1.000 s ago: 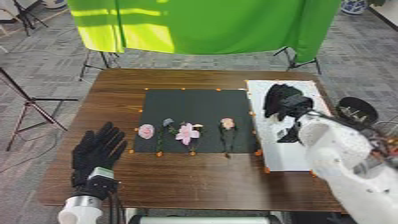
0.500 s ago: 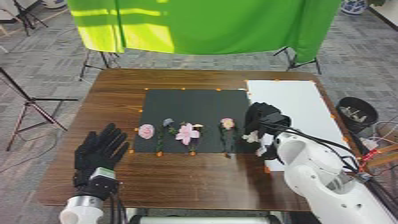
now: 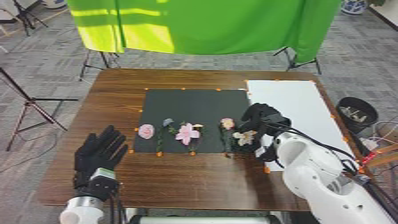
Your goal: Arrange flowers
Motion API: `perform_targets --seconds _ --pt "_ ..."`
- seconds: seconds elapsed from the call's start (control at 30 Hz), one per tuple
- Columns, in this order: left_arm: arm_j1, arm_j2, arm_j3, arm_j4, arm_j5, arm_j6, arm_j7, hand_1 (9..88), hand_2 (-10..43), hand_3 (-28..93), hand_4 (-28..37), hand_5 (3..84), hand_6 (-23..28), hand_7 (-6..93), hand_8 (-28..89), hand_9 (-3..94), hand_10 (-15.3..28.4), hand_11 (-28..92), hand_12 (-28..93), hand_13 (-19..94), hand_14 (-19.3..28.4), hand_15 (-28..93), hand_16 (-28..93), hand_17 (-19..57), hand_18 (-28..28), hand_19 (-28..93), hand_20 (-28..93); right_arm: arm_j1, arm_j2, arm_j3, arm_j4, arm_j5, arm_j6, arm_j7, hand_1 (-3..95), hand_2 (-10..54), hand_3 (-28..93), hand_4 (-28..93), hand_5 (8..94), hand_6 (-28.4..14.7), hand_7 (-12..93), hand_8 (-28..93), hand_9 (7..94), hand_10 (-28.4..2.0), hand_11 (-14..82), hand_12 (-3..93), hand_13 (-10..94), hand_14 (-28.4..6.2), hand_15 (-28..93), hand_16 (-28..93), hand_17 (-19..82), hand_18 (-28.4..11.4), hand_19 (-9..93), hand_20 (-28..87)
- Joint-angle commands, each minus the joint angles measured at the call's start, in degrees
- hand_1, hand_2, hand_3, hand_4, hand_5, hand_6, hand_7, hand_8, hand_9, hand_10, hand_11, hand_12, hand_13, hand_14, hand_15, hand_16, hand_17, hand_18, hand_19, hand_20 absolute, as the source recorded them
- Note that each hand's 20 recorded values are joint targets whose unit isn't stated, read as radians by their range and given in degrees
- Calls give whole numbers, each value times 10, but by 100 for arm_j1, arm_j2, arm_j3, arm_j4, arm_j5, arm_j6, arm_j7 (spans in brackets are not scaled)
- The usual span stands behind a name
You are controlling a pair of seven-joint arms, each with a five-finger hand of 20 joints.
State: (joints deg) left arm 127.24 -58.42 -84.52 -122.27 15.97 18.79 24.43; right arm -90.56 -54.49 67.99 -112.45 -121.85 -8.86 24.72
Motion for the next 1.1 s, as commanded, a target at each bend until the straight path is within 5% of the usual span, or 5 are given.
perform_targets --seconds 0.03,0.2,0.53,0.63,1.1 --pt "104 -56 -11 -30 -47 15 25 273 154 728 -283 434 109 172 -89 327 165 297 116 206 161 393 -77 -74 148 364 99 -220 -40 89 -145 73 216 82 401 -95 797 -283 541 -20 189 -141 600 -141 165 160 555 -118 388 193 213 -180 566 251" --pt "60 10 -54 10 27 -148 23 254 155 723 -283 427 107 165 -89 320 165 289 115 203 162 388 -78 -75 148 360 96 -352 -15 241 -239 303 715 -119 308 -77 796 -282 349 -48 145 -115 416 -176 114 149 433 -149 346 161 187 -188 538 223" --pt "-106 235 -330 142 504 -209 110 249 154 718 -283 425 108 130 -85 325 157 232 93 216 140 297 -85 -68 142 336 87 -688 -413 1868 -404 5665 1113 -820 127 77 769 -276 267 -43 83 -85 310 -166 23 132 319 -174 95 228 145 -190 361 200" --pt "-85 209 -550 179 694 -408 -73 245 154 713 -283 416 102 99 -81 317 154 204 80 206 132 265 -86 -66 139 329 85 -675 -363 1990 -279 6519 1129 -1131 103 83 760 -273 269 -39 75 -83 298 -149 9 127 284 -169 63 236 135 -187 313 196" --pt "-451 393 -664 349 587 -400 171 235 148 701 -283 366 87 52 -70 253 133 143 57 136 92 165 -96 -46 102 269 67 -992 -313 2547 -394 7237 777 -1533 58 77 769 -272 308 -19 61 -81 295 -144 8 105 249 -145 34 229 132 -176 207 205"
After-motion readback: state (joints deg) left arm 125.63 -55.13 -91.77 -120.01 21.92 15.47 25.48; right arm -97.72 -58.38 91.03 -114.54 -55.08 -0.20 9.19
